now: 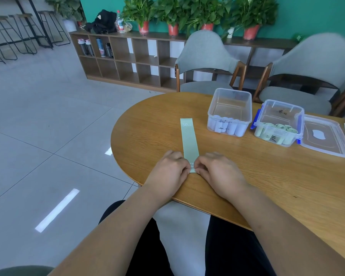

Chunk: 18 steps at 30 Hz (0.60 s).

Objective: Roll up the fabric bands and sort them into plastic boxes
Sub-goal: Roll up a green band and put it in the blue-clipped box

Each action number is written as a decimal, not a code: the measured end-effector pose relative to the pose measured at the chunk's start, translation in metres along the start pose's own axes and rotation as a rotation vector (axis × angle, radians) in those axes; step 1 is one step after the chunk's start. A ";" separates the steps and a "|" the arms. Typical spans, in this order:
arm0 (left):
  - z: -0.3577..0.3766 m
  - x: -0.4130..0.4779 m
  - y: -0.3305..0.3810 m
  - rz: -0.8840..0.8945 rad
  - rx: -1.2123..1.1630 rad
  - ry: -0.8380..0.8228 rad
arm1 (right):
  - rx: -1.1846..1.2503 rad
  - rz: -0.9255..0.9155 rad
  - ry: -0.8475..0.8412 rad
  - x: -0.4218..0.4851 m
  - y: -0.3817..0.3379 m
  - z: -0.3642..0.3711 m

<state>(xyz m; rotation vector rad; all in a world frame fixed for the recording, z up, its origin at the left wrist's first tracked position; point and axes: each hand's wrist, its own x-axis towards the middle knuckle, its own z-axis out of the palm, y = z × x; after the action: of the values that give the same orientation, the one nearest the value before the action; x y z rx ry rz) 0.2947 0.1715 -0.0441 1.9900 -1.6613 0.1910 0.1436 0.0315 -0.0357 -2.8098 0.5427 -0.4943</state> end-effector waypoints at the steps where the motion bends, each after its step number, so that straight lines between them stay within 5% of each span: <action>1: 0.001 0.000 0.000 0.000 0.004 0.002 | -0.021 -0.001 0.006 0.000 0.000 0.001; 18: 0.011 -0.008 0.000 -0.110 -0.007 0.051 | -0.181 -0.035 0.174 -0.006 -0.002 0.015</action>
<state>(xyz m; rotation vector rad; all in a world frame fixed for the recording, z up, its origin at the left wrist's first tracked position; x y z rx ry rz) 0.2900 0.1731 -0.0566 2.0474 -1.5146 0.1945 0.1443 0.0382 -0.0502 -2.9691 0.6010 -0.7377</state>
